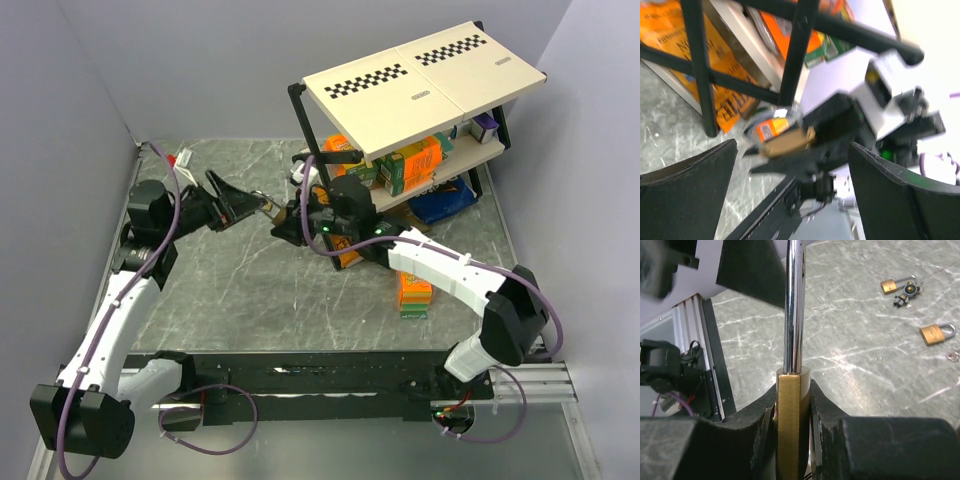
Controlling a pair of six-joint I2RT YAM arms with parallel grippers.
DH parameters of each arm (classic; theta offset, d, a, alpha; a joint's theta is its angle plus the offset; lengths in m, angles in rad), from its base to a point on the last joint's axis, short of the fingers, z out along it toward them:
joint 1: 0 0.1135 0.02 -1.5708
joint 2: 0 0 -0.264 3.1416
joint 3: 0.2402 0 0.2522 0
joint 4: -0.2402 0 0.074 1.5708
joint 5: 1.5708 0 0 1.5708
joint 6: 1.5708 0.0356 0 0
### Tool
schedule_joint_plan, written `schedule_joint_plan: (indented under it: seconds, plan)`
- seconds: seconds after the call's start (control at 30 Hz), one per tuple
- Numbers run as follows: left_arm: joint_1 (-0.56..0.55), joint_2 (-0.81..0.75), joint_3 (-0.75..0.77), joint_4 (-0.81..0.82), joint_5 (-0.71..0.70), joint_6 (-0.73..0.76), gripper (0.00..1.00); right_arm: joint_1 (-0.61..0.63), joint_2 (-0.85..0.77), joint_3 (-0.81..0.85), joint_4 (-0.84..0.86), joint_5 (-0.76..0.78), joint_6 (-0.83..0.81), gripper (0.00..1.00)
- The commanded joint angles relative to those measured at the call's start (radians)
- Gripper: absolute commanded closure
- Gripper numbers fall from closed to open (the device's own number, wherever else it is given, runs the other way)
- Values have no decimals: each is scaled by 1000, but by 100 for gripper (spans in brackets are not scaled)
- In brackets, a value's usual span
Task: Lock with the key
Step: Lock the lock.
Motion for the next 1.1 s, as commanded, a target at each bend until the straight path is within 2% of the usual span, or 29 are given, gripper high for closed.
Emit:
schedule_joint_plan:
  seconds: [0.0, 0.17, 0.57, 0.67, 0.77, 0.8, 0.87, 0.93, 0.97, 1.0, 1.07]
  plan:
    - [4, 20, 94, -69, -149, -51, 4, 40, 18, 126, 149, 72, 11, 100]
    - [3, 15, 79, -95, -184, -77, 2, 64, 56, 160, 153, 96, 11, 100]
    - [-1, -14, -1, -22, -140, -140, 22, 109, 99, 189, 164, 137, 2, 100]
    - [-1, -19, -14, -17, -135, -157, 30, 109, 110, 204, 157, 139, 0, 100]
    - [-2, -25, -22, -12, -138, -164, 42, 109, 114, 211, 158, 140, -2, 100]
    - [-4, -26, -22, -12, -142, -163, 50, 112, 114, 211, 158, 142, -2, 100]
    - [-4, -28, -18, -20, -152, -155, 56, 113, 114, 206, 161, 145, -3, 100]
    - [-8, -26, -13, -32, -160, -151, 54, 115, 113, 201, 163, 149, -5, 100]
    - [-8, -25, -10, -37, -162, -147, 47, 115, 113, 200, 163, 149, -5, 100]
    - [-10, -25, -11, -46, -160, -150, 33, 113, 113, 198, 164, 157, -6, 100]
    - [-13, -25, -21, -38, -154, -160, 30, 113, 114, 200, 164, 163, -5, 100]
